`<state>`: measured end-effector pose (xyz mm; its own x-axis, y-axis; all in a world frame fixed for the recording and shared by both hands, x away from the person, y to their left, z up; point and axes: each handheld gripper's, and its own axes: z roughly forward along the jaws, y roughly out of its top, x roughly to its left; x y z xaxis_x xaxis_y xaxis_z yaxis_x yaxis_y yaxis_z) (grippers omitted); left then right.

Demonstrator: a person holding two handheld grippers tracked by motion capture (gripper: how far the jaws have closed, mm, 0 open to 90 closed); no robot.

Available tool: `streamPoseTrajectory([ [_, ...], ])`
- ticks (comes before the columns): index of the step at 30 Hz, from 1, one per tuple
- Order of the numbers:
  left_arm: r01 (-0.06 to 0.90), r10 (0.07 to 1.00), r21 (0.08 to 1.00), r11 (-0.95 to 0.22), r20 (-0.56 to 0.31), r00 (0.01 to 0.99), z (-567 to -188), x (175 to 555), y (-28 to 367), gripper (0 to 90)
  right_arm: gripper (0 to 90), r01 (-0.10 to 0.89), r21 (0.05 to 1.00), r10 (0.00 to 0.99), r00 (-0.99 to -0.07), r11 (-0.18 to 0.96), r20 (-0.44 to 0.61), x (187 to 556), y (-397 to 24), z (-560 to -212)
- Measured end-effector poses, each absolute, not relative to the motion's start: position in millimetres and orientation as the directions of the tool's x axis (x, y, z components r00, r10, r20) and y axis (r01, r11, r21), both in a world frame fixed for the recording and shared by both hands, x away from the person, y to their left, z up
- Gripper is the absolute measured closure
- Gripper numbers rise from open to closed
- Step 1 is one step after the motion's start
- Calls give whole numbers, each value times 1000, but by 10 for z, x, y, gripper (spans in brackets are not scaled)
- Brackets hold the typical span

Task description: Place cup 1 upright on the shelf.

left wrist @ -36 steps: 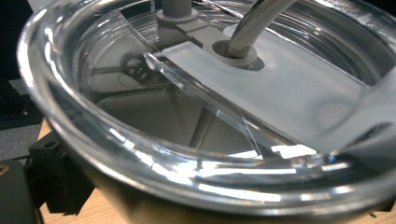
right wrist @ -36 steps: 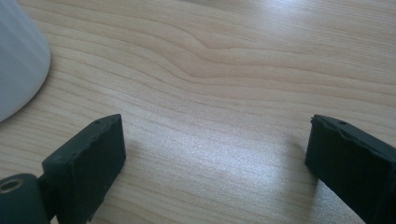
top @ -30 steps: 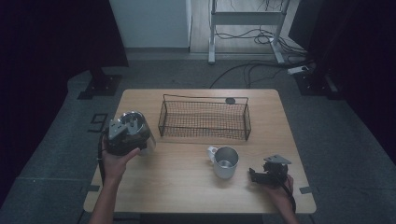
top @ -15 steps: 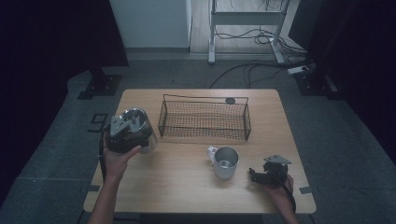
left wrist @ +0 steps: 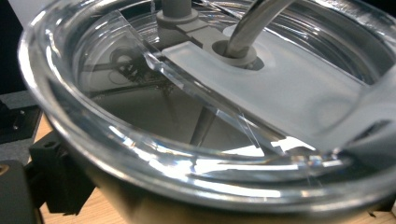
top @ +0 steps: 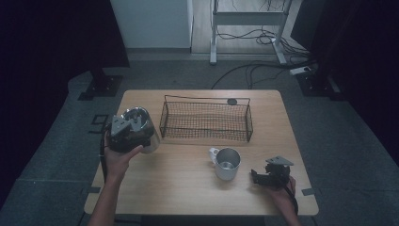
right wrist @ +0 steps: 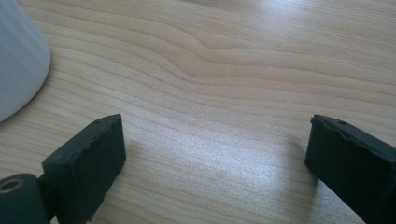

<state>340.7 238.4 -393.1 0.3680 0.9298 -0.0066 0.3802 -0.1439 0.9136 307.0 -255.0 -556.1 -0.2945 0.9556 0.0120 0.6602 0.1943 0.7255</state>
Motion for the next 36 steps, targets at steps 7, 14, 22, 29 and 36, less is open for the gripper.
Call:
streamPoseTrajectory([
  [7, 375, 926, 916, -141, -11, 376, -3875, 3423, 2349, 40, 46, 660, 725, 956, -294, 194, 12, 3069, -2550, -5561],
  [14, 372, 923, 918, -138, -17, 385, -3835, 3458, 2305, 40, 45, 660, 726, 956, -294, 193, 13, 3070, -2550, -5561],
  [22, 374, 919, 917, -138, -21, 393, -3819, 3506, 2263, 40, 45, 661, 725, 956, -292, 192, 14, 3070, -2549, -5561],
  [29, 375, 917, 916, -140, -23, 399, -3797, 3586, 2212, 40, 46, 661, 726, 956, -293, 192, 13, 3070, -2549, -5561],
  [36, 377, 915, 915, -143, -23, 403, -3806, 3675, 2145, 40, 49, 660, 726, 956, -294, 193, 13, 3086, -2551, -5560],
])
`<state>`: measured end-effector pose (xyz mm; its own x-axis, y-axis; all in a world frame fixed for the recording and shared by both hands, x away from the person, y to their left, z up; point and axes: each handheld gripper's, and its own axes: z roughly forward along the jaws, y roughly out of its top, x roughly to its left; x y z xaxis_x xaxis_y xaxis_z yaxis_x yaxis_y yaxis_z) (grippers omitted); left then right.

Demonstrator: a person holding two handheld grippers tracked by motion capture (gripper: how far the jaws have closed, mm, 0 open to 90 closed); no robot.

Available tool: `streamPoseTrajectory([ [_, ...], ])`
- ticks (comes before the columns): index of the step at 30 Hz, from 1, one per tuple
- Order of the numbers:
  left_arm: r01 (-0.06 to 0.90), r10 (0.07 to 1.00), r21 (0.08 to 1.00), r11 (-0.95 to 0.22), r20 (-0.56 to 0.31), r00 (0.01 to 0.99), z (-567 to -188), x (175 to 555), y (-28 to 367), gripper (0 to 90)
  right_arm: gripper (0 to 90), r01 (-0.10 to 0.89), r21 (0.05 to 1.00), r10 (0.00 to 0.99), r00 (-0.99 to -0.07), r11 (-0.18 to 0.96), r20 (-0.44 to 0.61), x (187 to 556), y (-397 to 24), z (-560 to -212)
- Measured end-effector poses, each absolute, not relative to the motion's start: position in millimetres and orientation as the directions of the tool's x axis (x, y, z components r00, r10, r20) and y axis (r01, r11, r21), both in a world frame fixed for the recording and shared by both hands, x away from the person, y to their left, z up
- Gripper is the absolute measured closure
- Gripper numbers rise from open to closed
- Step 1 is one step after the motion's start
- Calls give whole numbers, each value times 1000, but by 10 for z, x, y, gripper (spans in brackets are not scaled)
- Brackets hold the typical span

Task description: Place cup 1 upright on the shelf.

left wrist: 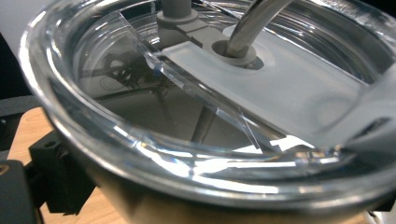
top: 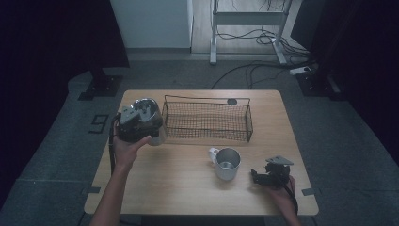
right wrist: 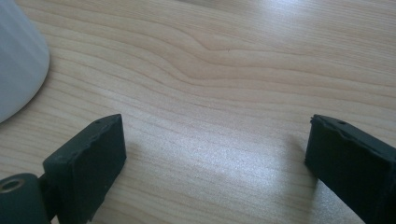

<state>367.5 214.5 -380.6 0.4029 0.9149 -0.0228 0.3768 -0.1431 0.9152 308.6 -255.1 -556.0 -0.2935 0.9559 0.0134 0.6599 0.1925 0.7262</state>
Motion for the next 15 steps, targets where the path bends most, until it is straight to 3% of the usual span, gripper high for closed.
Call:
streamPoseTrajectory([
  [15, 379, 911, 913, -151, -19, 411, -3778, 3769, 2023, 40, 56, 661, 727, 959, -282, 186, 11, 3095, -2545, -5560],
])
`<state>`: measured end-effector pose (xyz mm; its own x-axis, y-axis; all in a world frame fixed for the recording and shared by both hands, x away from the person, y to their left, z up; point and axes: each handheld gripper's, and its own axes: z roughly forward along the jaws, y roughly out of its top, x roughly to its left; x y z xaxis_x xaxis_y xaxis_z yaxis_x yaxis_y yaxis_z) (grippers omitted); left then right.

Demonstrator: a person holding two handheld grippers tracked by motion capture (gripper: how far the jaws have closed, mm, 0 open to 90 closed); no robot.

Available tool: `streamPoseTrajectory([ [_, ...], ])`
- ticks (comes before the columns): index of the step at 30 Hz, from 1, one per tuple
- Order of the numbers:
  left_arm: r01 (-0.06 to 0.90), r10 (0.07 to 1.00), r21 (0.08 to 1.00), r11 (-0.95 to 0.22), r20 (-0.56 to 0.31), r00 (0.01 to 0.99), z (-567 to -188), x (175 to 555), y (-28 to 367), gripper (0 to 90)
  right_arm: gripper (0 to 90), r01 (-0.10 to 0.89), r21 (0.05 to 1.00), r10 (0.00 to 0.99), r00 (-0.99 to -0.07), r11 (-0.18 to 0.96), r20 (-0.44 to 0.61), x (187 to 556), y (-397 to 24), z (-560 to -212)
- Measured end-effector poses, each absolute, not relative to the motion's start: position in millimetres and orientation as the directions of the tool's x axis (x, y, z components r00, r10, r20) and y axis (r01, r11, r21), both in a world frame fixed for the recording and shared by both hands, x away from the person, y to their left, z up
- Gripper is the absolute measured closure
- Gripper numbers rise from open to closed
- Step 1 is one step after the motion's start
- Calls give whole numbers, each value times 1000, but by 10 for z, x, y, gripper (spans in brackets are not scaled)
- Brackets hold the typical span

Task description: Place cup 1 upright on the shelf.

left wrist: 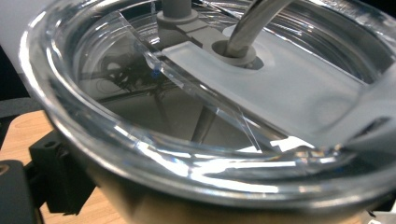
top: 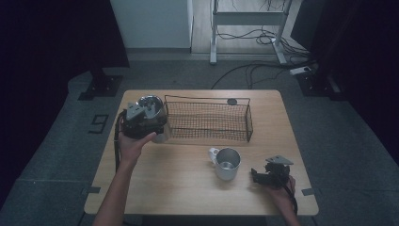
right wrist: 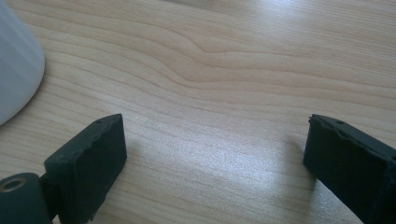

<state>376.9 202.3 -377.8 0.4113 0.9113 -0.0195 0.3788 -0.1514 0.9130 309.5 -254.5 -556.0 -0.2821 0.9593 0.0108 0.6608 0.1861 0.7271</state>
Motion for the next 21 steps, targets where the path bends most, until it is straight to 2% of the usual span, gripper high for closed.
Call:
streamPoseTrajectory([
  [21, 388, 901, 906, -169, -18, 434, -3772, 3958, 1783, 40, 59, 660, 729, 961, -277, 184, 8, 3095, -2542, -5561],
])
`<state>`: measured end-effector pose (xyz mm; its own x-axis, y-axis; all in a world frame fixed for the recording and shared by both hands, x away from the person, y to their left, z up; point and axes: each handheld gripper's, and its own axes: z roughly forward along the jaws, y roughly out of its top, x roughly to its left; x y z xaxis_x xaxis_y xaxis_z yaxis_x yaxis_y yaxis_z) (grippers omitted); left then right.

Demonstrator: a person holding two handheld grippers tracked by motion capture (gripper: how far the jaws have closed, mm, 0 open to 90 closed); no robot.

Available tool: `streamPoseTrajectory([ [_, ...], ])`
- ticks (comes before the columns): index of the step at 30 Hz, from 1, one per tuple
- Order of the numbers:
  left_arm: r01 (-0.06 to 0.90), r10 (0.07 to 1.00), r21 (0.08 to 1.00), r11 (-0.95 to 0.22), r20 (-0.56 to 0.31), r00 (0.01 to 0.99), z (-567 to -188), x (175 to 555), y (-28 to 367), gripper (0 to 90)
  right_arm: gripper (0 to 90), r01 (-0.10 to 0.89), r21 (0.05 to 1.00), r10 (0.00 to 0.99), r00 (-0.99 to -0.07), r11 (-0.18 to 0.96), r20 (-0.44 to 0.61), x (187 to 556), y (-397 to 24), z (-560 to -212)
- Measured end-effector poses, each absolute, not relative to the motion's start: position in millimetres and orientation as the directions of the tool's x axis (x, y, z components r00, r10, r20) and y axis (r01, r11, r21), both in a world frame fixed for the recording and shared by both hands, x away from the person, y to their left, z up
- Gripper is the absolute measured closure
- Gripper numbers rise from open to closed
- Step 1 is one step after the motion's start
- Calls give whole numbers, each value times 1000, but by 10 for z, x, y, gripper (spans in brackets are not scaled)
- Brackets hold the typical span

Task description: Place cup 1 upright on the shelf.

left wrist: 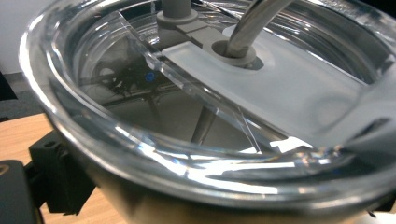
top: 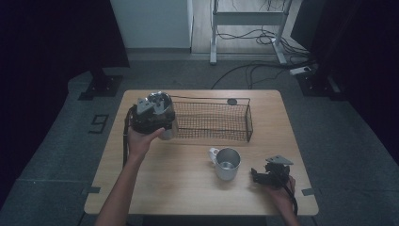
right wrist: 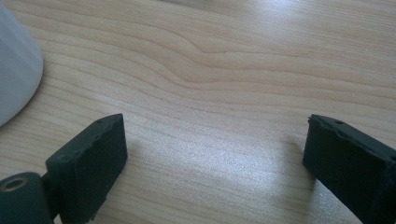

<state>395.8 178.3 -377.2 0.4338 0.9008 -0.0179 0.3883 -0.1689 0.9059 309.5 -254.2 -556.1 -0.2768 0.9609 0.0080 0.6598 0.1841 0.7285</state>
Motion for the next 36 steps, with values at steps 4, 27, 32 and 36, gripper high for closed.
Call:
streamPoseTrajectory([
  [4, 384, 901, 907, -171, -14, 435, -3759, 3997, 1753, 40, 59, 659, 729, 961, -276, 183, 8, 3095, -2542, -5561],
  [27, 405, 906, 900, -162, -27, 422, -3797, 4208, 1685, 40, 63, 658, 730, 961, -276, 183, 8, 3095, -2543, -5561],
  [32, 406, 903, 898, -172, -22, 430, -3800, 4261, 1630, 40, 63, 658, 730, 961, -276, 183, 8, 3095, -2543, -5561],
  [36, 407, 900, 897, -172, -24, 434, -3806, 4295, 1591, 40, 63, 659, 730, 961, -275, 182, 9, 3094, -2542, -5561],
])
